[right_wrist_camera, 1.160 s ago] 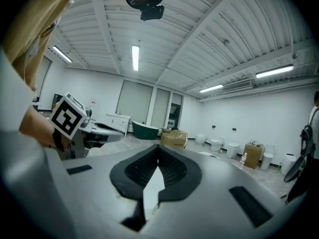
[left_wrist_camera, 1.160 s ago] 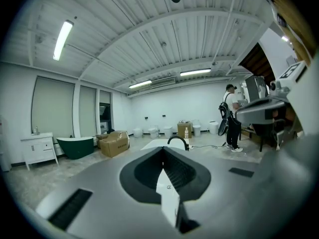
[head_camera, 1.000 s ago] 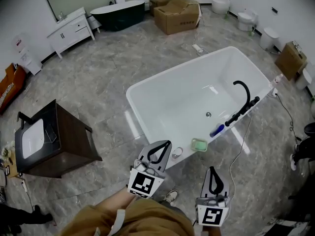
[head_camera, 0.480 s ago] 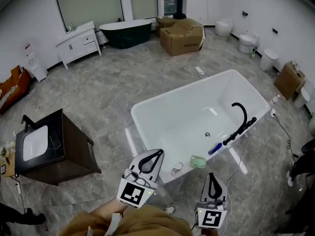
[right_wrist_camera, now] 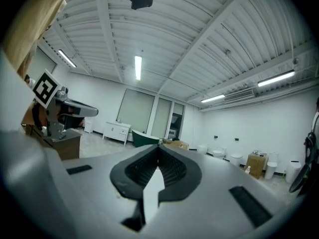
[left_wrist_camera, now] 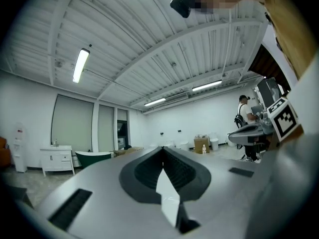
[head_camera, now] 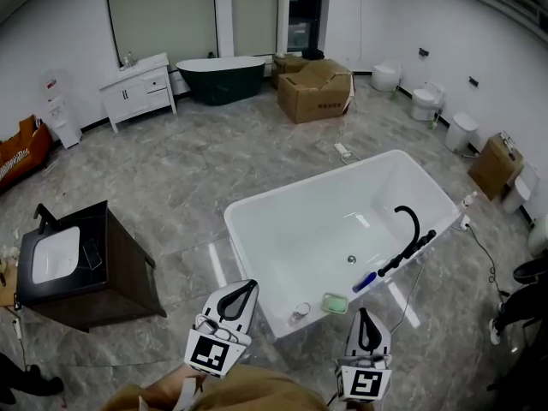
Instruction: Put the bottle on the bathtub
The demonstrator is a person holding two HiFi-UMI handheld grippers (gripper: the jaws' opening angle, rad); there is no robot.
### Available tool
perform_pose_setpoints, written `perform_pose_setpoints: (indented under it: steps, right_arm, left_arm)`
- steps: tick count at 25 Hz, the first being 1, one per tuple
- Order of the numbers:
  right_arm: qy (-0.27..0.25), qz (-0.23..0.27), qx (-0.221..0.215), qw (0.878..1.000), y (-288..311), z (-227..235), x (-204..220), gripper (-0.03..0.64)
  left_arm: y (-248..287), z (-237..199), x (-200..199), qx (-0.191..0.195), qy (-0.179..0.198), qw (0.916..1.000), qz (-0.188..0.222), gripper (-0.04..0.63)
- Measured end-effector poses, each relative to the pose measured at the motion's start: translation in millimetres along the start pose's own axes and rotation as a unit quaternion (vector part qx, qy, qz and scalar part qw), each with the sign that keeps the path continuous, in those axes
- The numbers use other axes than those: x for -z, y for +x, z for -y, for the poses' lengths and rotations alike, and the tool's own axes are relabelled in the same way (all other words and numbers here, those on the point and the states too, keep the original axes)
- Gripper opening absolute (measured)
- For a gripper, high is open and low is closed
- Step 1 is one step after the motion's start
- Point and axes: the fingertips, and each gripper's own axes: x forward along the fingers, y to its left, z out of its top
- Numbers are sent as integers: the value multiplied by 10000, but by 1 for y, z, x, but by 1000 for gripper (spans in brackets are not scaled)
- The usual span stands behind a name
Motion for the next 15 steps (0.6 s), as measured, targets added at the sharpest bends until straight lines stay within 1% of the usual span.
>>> perform_pose_setpoints:
  steps: [5, 9, 15]
  right_arm:
    - [-97, 61, -54, 9999, 2, 2, -9, 5]
    - [-5, 56, -53, 10000, -1, 1, -11, 5]
    - [-30, 97, -155, 9998, 1, -4, -24, 5]
  left_arm:
    - [-11, -7, -2, -88, 130, 9999, -9, 8]
    - [-19, -13, -10, -160, 141, 9998, 23, 8]
    - [-26, -9, -11, -66, 90, 9999, -51, 8]
